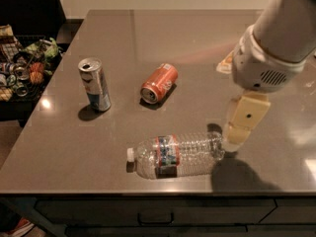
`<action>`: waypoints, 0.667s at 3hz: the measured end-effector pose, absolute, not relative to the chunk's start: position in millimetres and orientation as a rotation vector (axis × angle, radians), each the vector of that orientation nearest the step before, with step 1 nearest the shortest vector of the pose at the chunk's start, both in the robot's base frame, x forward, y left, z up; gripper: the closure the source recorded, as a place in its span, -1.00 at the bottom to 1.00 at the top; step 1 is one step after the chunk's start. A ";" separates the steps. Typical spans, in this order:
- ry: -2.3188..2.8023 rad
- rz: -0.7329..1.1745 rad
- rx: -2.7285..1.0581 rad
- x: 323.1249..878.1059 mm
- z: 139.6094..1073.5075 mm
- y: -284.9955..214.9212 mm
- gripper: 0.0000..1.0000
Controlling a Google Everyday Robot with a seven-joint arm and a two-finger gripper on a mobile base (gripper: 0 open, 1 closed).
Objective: Place water bottle upright
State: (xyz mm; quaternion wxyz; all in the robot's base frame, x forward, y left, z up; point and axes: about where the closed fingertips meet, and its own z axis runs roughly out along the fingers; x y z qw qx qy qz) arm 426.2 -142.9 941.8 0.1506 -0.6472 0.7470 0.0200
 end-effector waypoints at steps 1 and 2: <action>2.152 0.082 -1.936 419.8 913.6 -117.2 -1.00; 2.167 0.095 -2.001 415.0 888.3 -100.4 -1.00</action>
Offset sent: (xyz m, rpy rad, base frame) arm -0.0171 0.0626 -0.0912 -0.1082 0.1678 0.1054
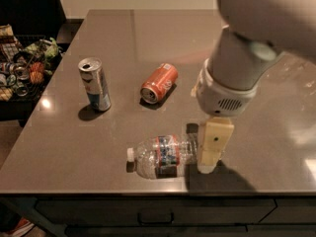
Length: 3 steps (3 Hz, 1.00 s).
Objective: Place water bottle upright
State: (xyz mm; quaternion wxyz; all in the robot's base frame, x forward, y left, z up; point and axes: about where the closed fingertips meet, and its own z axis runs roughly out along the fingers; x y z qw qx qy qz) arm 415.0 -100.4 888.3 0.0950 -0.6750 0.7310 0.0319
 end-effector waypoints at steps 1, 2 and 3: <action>2.173 0.092 -2.052 408.7 871.5 -86.1 -1.00; 2.169 0.097 -2.083 400.7 860.9 -73.3 -1.00; 2.159 0.098 -2.115 393.7 851.9 -54.7 -1.00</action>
Offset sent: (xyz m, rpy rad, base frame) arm -0.0247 0.0420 -0.0435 -0.0563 0.0682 0.0620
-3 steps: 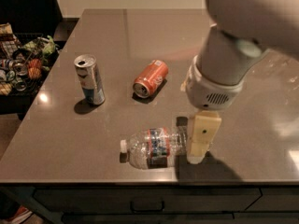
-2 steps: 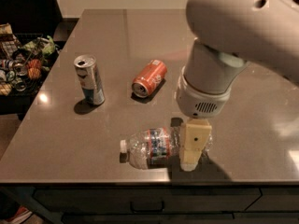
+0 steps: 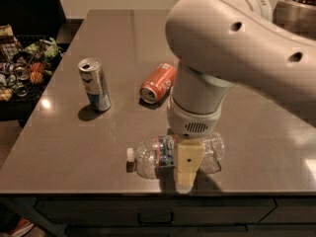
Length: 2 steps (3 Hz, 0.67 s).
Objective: Place water bottle upright
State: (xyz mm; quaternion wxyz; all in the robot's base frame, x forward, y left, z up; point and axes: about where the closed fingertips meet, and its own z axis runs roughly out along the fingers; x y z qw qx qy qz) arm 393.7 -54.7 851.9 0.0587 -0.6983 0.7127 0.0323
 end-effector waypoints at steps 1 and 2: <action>2.161 0.097 -2.125 391.5 847.2 -45.5 -1.00; 2.170 0.079 -2.134 390.6 844.2 -36.6 -0.65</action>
Offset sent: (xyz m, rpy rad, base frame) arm -0.0034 0.0273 -0.0137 -0.0463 0.0147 -0.0004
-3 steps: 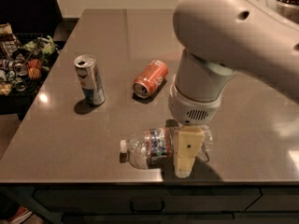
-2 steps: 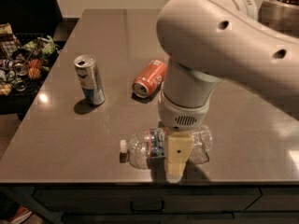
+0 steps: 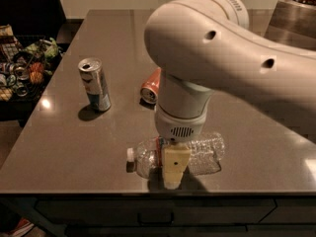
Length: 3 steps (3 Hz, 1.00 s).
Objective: Place water bottle upright
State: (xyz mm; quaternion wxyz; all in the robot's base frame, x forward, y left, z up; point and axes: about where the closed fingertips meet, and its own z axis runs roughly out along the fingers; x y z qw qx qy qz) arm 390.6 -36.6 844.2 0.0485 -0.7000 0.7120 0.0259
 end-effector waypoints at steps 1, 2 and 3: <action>2.175 0.078 -2.123 393.2 847.5 -34.9 -0.01; 2.155 0.077 -2.094 399.3 859.4 -39.4 0.45; 2.081 0.233 -2.028 424.6 893.4 -57.1 1.00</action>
Offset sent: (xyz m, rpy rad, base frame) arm 0.0168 -0.0097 0.0274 0.0552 -0.0472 -0.0218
